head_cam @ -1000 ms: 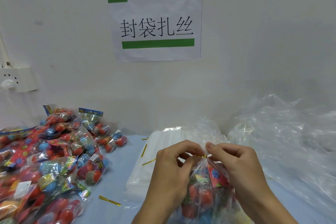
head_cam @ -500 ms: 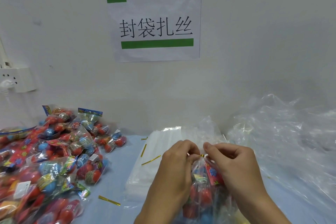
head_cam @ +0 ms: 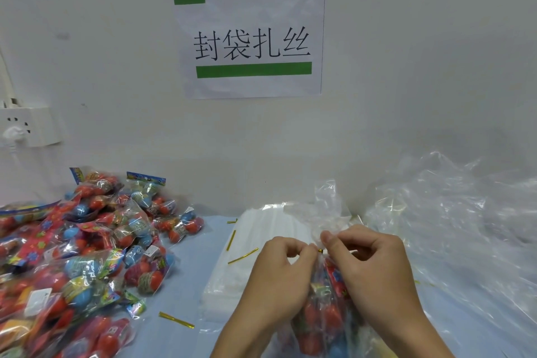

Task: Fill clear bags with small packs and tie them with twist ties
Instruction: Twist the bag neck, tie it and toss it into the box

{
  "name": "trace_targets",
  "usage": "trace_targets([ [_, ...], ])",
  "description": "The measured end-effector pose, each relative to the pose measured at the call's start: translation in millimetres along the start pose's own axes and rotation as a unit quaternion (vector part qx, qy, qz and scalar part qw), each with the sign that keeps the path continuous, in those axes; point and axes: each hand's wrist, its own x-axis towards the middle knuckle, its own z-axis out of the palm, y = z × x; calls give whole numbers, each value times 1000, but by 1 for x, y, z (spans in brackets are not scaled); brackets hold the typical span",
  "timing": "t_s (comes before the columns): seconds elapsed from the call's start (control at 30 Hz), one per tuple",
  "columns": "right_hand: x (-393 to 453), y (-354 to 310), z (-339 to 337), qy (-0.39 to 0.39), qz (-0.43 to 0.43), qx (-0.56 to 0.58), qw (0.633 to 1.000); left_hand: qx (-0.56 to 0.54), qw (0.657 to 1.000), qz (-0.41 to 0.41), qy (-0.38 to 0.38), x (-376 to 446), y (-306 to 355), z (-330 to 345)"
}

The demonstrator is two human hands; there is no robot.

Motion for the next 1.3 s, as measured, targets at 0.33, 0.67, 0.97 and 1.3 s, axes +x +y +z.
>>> trace_targets([
  [0.33,0,0,-4,19,15,6,1000,-145,989,-26,3,1,6,-3],
  [0.67,1,-1,-6,30,27,31,999,13,984,171,47,-2,1,-1],
  [0.97,2,0,-5,37,35,28,998,62,963,244,96,0,-1,-3],
  [1.3,1,-2,-5,31,42,31,998,66,966,235,86,2,-3,-1],
])
